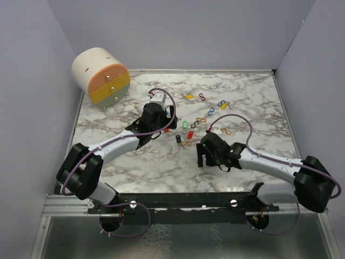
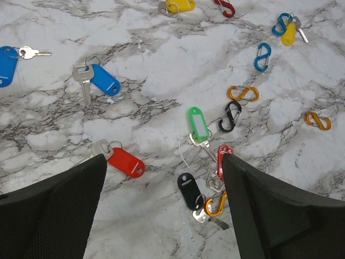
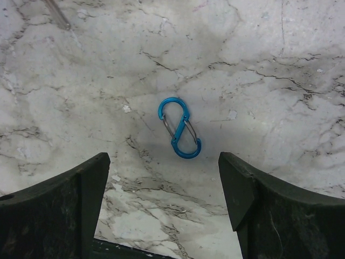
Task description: Put the keys on the keyring
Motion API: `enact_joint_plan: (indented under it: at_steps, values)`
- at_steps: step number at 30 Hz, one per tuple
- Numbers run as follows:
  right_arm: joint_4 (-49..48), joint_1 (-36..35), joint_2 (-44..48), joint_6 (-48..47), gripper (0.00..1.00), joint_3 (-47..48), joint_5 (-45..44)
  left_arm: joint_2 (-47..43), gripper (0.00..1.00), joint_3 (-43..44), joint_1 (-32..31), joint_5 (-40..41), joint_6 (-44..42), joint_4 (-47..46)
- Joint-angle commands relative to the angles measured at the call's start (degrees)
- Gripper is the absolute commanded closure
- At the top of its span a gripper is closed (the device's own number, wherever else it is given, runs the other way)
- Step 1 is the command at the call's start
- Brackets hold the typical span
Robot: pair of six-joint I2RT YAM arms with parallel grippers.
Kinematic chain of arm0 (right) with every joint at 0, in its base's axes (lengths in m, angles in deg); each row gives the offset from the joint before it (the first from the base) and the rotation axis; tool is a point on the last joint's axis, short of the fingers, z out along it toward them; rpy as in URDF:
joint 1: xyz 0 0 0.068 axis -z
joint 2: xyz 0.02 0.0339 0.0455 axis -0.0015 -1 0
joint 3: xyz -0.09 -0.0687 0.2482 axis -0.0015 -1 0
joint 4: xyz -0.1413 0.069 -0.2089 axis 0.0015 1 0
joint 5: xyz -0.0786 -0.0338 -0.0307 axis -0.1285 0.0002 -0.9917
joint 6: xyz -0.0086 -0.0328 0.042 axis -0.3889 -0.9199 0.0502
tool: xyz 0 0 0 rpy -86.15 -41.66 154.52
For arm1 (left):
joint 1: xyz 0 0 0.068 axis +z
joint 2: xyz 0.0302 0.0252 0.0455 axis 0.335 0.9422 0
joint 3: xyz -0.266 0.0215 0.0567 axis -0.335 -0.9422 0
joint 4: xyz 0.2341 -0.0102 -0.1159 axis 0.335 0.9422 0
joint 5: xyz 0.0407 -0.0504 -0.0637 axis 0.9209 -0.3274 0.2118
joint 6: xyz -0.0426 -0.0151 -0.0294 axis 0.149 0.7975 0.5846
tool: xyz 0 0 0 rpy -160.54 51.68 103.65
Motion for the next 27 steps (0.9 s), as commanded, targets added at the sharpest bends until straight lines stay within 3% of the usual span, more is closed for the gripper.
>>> enact_joint_plan:
  at_steps: [1,14,27]
  values:
    - [1.8,-0.54,-3.09,2.64,0.17,0.46,-4.59,0.06,0.1,0.82,0.52,-0.57,-0.62,0.1]
    - [-0.15,-0.53,-5.65,2.72,0.22,0.3,-8.4,-0.18,0.1,0.2,1.33,-0.89,-0.84,-0.12]
    - [-3.61,-0.58,-10.49,1.61,0.45,0.3,-7.52,-0.32,0.1,-0.15,1.69,-1.07,-0.81,-0.34]
